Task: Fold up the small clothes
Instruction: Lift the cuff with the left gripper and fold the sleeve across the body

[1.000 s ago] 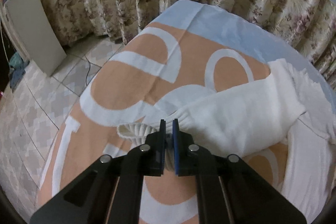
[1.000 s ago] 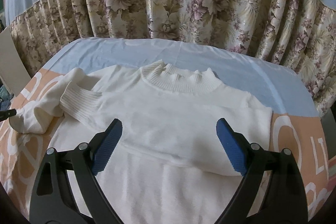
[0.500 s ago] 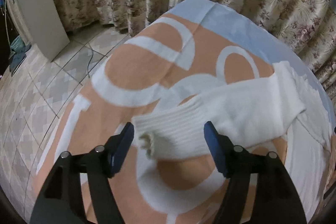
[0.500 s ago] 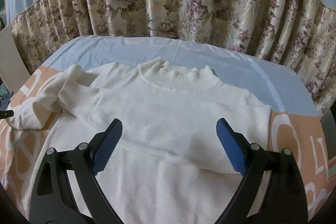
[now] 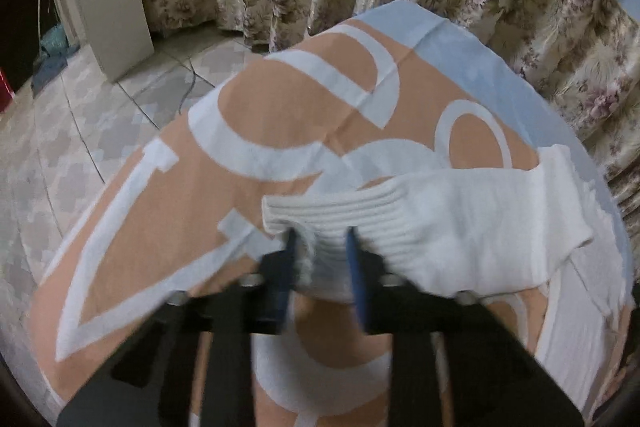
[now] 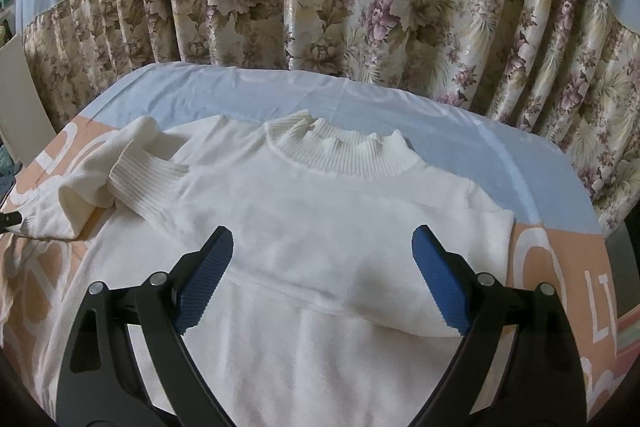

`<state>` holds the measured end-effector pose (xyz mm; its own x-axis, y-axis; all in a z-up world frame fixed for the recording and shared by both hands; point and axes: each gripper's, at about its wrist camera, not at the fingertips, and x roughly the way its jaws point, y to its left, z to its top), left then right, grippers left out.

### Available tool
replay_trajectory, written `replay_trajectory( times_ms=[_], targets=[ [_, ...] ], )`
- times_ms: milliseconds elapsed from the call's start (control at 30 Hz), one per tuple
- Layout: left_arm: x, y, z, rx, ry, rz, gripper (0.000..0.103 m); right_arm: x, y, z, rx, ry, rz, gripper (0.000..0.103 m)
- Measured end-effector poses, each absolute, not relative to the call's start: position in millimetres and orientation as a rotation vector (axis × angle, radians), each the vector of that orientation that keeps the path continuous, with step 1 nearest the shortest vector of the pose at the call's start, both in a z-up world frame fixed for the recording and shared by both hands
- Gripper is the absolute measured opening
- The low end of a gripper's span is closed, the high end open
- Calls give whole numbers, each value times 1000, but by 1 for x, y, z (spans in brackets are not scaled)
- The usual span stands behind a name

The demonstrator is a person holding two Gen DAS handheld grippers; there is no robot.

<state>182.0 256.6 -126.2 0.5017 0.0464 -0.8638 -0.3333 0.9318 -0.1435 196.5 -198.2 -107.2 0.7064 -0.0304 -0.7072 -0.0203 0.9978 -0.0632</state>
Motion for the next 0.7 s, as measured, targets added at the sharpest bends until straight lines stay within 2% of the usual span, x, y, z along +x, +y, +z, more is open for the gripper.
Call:
replay_trajectory(
  times_ms=[367,533,700],
  targets=[
    [200,219,-79,-208,914,82,7,198,-210,-106,-49,782,-19,91],
    [228,156,-42,-140,818,-60,7,199,-223,-105,-28,773,-33,91],
    [256,68,-29,-115,800,-235,6,199,-241,-105,-5,765,-62,91]
  ],
)
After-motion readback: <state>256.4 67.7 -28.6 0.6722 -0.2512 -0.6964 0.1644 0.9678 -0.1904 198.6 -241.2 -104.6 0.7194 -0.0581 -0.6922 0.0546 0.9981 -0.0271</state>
